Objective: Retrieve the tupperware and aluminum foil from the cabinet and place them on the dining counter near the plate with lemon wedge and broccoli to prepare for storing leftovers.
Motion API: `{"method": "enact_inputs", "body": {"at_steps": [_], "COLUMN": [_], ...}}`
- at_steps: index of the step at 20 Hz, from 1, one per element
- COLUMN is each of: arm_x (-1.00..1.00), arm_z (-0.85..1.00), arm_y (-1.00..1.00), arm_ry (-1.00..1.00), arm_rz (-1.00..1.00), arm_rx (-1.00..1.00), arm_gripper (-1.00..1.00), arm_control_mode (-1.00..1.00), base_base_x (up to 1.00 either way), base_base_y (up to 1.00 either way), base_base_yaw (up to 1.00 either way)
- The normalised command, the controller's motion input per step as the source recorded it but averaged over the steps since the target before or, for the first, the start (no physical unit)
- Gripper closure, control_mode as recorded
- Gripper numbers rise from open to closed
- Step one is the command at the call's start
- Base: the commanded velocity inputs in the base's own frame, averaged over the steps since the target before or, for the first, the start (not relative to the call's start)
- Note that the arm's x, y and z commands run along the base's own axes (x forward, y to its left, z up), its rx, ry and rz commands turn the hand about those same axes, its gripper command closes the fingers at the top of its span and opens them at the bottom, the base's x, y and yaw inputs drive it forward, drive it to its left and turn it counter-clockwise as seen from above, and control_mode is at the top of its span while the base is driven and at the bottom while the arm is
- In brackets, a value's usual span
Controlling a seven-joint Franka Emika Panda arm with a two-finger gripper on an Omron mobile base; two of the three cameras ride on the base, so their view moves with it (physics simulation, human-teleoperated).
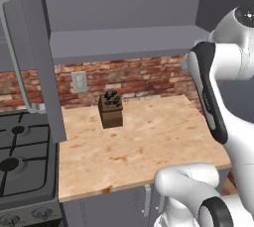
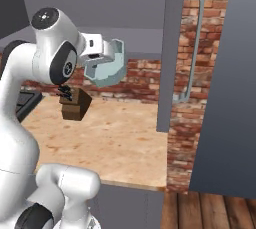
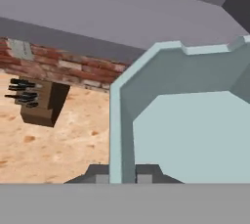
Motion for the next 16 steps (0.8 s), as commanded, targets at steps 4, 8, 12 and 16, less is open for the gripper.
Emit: {"method": "enact_inputs", "body": {"at_steps": [4,8,12,16], "arm_x": [-0.98,-0.41,0.0,0.0], "arm_z": [0.0,0.0,0.0,0.0], "arm_y": [0.13,0.07,0.0,0.0], "arm_ry": [0.52,0.31,0.0,0.0], "arm_rz": [0.0,0.0,0.0,0.0], "arm_rx": [-0.1,-0.07,0.0,0.0], "arm_gripper": [1.0,1.0,1.0,1.0], "arm_control_mode": [-1.0,1.0,1.0,1.0], "base_base_x": [0.0,-0.42,-0.97,-1.0], "base_base_y": [0.0,0.06,0.04,-0.15], "base_base_yaw": [0.0,0.0,-0.09,-0.34]}}
